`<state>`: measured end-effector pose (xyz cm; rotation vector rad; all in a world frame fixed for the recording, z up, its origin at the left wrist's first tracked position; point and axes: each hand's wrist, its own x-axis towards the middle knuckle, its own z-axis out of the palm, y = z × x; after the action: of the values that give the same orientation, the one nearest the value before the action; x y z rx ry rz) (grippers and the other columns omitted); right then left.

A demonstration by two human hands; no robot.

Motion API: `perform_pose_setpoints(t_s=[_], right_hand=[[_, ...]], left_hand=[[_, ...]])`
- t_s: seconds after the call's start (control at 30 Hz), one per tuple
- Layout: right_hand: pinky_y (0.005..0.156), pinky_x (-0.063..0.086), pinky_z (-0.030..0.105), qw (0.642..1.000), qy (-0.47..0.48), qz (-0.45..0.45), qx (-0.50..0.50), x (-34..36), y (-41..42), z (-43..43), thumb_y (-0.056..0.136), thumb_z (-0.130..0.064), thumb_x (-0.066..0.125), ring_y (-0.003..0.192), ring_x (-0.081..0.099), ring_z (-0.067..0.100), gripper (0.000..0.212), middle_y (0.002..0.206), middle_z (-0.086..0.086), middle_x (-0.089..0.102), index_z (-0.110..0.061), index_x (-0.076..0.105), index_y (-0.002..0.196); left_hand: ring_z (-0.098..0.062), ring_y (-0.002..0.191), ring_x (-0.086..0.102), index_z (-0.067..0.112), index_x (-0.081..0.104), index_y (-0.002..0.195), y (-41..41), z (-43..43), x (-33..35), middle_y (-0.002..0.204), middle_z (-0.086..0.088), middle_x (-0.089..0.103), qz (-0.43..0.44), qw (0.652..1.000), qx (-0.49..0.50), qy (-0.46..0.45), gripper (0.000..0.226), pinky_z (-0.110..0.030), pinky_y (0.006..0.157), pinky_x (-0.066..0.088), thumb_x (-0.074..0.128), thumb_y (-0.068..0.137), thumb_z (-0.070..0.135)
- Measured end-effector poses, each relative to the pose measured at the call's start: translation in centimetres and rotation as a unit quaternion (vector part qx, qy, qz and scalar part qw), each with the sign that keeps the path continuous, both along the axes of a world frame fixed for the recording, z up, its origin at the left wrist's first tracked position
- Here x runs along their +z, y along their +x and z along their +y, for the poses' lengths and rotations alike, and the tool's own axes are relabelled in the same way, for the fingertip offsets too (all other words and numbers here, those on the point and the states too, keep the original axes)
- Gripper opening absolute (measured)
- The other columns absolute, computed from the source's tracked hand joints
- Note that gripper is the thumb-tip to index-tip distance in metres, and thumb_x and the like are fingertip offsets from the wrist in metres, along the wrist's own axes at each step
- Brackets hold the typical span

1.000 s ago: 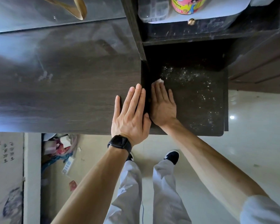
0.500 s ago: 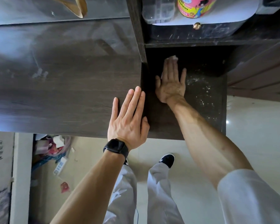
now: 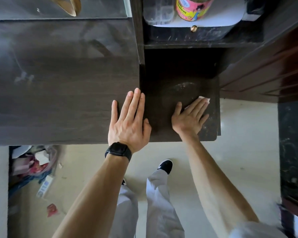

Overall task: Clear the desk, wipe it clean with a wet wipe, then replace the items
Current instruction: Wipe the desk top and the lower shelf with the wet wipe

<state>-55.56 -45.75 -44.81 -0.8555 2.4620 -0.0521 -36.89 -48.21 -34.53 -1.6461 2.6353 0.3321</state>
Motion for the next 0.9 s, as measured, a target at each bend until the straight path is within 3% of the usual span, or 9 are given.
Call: perform_pose_setpoints(t_s=[0.13, 0.27, 0.33, 0.4, 0.5, 0.57, 0.67, 0.8, 0.9], right_hand=[[0.122, -0.004, 0.049, 0.978, -0.024, 0.037, 0.202, -1.1, 4.7, 3.8, 0.100, -0.055, 0.013, 0.151, -0.018, 0.021, 0.076, 0.164, 0.009, -0.017, -0.009, -0.011, 0.156], [0.123, 0.000, 0.050, 0.943, -0.058, 0.042, 0.324, -2.3, 4.1, -1.5, 0.102, -0.050, 0.007, 0.150, -0.019, 0.018, 0.067, 0.164, 0.006, -0.018, -0.015, -0.012, 0.156], [0.123, -0.002, 0.049, 0.941, -0.059, 0.053, 0.329, -2.3, 1.4, -4.3, 0.102, -0.050, 0.004, 0.150, -0.019, 0.015, 0.065, 0.164, 0.003, -0.018, -0.018, -0.013, 0.156], [0.123, -0.002, 0.050, 0.965, -0.040, 0.063, 0.250, -2.2, -2.1, -4.5, 0.101, -0.052, 0.003, 0.150, -0.019, 0.015, 0.067, 0.164, 0.002, -0.019, -0.018, -0.013, 0.156], [0.122, 0.003, 0.053, 0.992, 0.007, 0.061, 0.107, -1.4, -5.2, -0.3, 0.098, -0.057, 0.003, 0.151, -0.016, 0.020, 0.073, 0.164, 0.007, -0.017, -0.014, -0.012, 0.156], [0.121, 0.006, 0.054, 0.996, 0.011, 0.043, 0.076, -0.7, -4.0, 3.4, 0.098, -0.058, 0.007, 0.152, -0.012, 0.024, 0.077, 0.164, 0.012, -0.014, -0.009, -0.008, 0.156], [0.123, 0.005, 0.053, 0.983, 0.002, 0.041, 0.180, -0.5, 1.0, 6.9, 0.099, -0.057, 0.016, 0.152, -0.011, 0.029, 0.079, 0.164, 0.017, -0.012, -0.006, -0.003, 0.156], [0.123, 0.003, 0.049, 0.938, -0.056, 0.037, 0.340, -1.6, 5.2, 2.8, 0.101, -0.054, 0.015, 0.152, -0.013, 0.023, 0.074, 0.165, 0.012, -0.011, -0.009, -0.004, 0.157], [0.123, -0.004, 0.048, 0.933, -0.043, 0.039, 0.354, -2.1, 3.5, -1.4, 0.100, -0.054, 0.005, 0.149, -0.023, 0.018, 0.071, 0.163, 0.007, -0.022, -0.014, -0.015, 0.155]], left_hand=[[-0.019, 0.152, 0.010, 0.011, 0.020, 0.156, -0.1, 0.1, -0.1, 0.165, -0.003, 0.014, 0.008, 1.000, 0.001, -0.004, 0.070, -0.055, 0.120, 0.013, 0.039, 0.091, 0.033], [-0.019, 0.152, 0.009, 0.011, 0.021, 0.156, 0.0, 0.0, -0.2, 0.165, -0.003, 0.013, 0.004, 1.000, -0.002, -0.003, 0.071, -0.054, 0.120, 0.013, 0.040, 0.090, 0.033], [-0.018, 0.152, 0.008, 0.012, 0.020, 0.156, 0.0, 0.0, -0.2, 0.165, -0.002, 0.012, -0.001, 1.000, 0.000, -0.002, 0.072, -0.054, 0.121, 0.012, 0.039, 0.090, 0.033], [-0.018, 0.152, 0.007, 0.013, 0.019, 0.156, 0.1, 0.0, -0.2, 0.165, -0.001, 0.011, -0.004, 1.000, 0.000, 0.003, 0.072, -0.053, 0.121, 0.010, 0.038, 0.090, 0.033], [-0.018, 0.152, 0.005, 0.013, 0.018, 0.157, 0.1, -0.1, -0.1, 0.165, -0.001, 0.009, -0.009, 1.000, 0.001, 0.008, 0.071, -0.053, 0.122, 0.009, 0.036, 0.091, 0.034], [-0.018, 0.152, 0.006, 0.013, 0.019, 0.156, 0.1, -0.1, 0.0, 0.165, -0.001, 0.010, -0.009, 1.000, 0.002, 0.009, 0.070, -0.054, 0.121, 0.010, 0.036, 0.091, 0.034], [-0.018, 0.152, 0.007, 0.013, 0.019, 0.156, -0.1, -0.1, 0.1, 0.165, -0.002, 0.011, -0.008, 1.000, 0.006, 0.004, 0.071, -0.053, 0.121, 0.010, 0.038, 0.091, 0.033], [-0.019, 0.152, 0.010, 0.012, 0.020, 0.156, -0.2, 0.1, 0.0, 0.165, -0.003, 0.013, -0.008, 1.000, 0.004, -0.008, 0.071, -0.053, 0.121, 0.011, 0.040, 0.091, 0.032], [-0.019, 0.152, 0.011, 0.012, 0.021, 0.156, -0.2, 0.0, 0.0, 0.165, -0.003, 0.014, -0.014, 1.000, 0.003, -0.015, 0.071, -0.053, 0.121, 0.011, 0.040, 0.090, 0.031]])
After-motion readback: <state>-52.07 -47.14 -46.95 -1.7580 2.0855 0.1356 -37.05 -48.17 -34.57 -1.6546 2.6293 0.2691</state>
